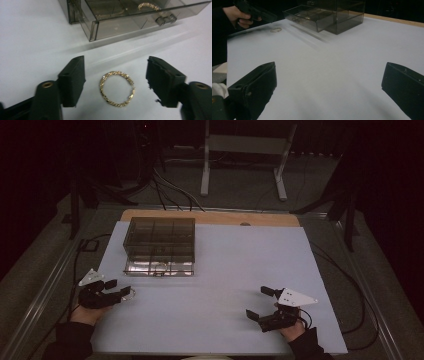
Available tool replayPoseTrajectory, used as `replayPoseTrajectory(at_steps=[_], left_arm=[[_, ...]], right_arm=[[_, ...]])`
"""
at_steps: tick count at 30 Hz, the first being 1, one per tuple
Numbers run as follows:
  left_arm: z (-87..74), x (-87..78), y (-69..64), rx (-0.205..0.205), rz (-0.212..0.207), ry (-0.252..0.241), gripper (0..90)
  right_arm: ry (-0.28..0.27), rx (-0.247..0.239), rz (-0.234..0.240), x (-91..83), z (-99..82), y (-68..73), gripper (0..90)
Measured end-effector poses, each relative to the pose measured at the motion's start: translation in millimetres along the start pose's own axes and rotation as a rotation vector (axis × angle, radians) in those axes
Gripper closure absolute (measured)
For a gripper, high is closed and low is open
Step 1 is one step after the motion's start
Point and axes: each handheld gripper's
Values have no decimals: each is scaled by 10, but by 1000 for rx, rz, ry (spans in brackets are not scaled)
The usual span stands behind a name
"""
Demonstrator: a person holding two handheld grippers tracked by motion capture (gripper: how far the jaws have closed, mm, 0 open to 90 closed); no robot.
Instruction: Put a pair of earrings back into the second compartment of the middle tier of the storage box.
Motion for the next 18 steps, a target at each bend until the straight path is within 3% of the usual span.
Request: replayPoseTrajectory(at_steps=[4, 9, 12, 18], left_arm=[[-8, 68, 35, 20, 1, 28, 468], [15, 175, 32, 56, 53, 99, 547], [34, 190, 21, 80, 70, 101, 584], [26, 195, -35, 131, 84, 110, 749]], right_arm=[[3, 2, 0, 2, -1, -1, 0], [6, 3, 1, 6, 1, 0, 0], [5, -5, -1, 5, 4, 13, 0], [6, -9, -3, 2, 2, 13, 0]])
Point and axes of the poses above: each handheld gripper's, and its own axes: x roughly forward along the jaws, z roughly out of its top, y roughly to its left, and after that the axes turned 15 degrees about y, right-handed
